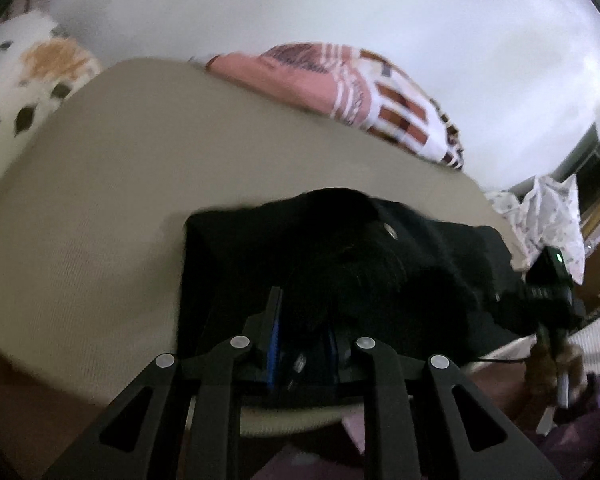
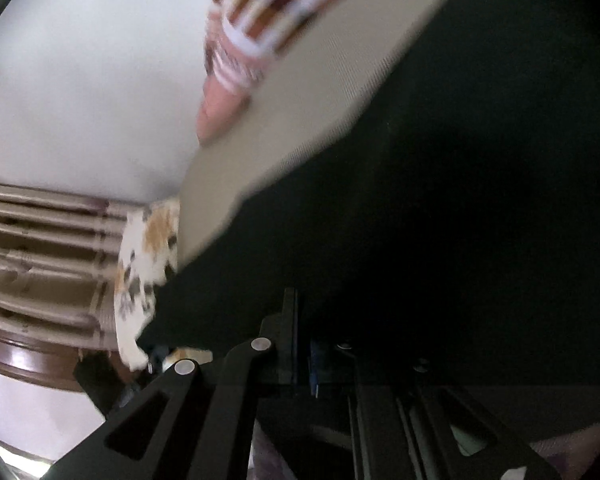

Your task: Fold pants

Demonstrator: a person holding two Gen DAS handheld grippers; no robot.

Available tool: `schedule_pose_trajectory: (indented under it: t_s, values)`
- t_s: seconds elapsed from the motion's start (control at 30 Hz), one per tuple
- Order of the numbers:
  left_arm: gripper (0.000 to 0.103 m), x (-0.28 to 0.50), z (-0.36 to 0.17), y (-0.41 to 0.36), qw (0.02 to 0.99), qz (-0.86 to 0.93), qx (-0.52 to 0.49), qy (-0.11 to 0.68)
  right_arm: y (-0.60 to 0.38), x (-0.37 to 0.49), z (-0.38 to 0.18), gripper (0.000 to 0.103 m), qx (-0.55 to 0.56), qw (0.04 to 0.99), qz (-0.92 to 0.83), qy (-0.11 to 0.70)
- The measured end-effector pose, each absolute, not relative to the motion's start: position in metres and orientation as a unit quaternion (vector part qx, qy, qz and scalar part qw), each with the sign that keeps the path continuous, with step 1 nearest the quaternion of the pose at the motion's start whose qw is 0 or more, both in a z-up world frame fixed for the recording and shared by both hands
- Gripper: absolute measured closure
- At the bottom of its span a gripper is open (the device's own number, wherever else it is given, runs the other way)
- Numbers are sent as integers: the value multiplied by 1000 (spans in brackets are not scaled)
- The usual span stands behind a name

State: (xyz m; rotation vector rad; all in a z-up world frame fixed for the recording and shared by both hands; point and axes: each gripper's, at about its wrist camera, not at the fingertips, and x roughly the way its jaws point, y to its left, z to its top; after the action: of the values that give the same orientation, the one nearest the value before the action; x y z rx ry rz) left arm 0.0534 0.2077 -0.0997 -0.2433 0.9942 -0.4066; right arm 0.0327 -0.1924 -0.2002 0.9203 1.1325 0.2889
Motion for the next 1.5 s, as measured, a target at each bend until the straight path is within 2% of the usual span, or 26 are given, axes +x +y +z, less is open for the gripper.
schedule_pose_trajectory:
  t_s: [0.2,0.3,0.37,0.5,0.6,0.7,0.77,1.07,1.27,1.33,1.37,1.5]
  values:
    - [82,24,-136,216,836,-152,-90,520,-177,2,-256,97,437,689,128,565]
    - [80,18,-143,219,831,-114,-72,540,-175,3,-252,97,419,702,138,559]
    - [78,14,-137,225,838,-89,-70,535,-175,0,-252,96,421,704,145,553]
    - [68,3,-110,226,858,-50,-62,507,-185,-5,-260,93,456,692,163,536]
    - [67,-5,-84,210,882,-57,-59,463,-191,-6,-265,90,491,682,169,514]
    - [32,3,-78,187,894,-76,-52,439,-209,-11,-265,80,525,682,169,480]
    - [31,10,-83,170,892,-97,-50,438,-220,-13,-262,68,541,686,165,459]
    - [31,35,-137,144,858,-111,-30,501,-339,-10,-251,68,551,760,95,333]
    - [31,39,-143,150,855,-98,-36,507,-450,-14,-261,71,606,764,17,221]
    - [31,40,-145,148,855,-93,-27,509,-477,-19,-260,79,620,761,-4,192]
    - [31,40,-146,147,855,-92,-25,510,-487,-20,-259,93,626,757,-8,187]
    - [31,39,-150,147,854,-91,-10,512,-504,-38,-249,98,618,762,-32,192]
